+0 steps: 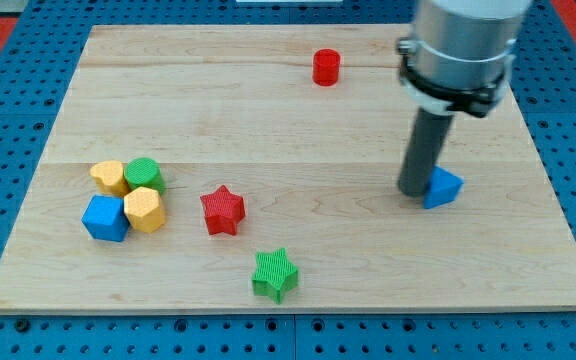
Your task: Slide the green star closer to the blue triangle
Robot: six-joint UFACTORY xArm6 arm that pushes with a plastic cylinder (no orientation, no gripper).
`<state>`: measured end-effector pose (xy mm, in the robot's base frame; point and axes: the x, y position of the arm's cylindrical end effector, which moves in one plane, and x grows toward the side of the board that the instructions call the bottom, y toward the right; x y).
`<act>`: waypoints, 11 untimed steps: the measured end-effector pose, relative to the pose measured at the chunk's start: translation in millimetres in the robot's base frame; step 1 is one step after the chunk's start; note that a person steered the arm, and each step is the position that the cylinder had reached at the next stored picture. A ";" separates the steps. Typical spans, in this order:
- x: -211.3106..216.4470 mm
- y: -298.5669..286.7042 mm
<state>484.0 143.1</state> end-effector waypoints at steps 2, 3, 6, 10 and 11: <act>119.7 -8.2; 132.9 -15.2; 134.9 -64.3; 73.1 -202.6; 45.6 -200.3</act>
<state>529.6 -57.2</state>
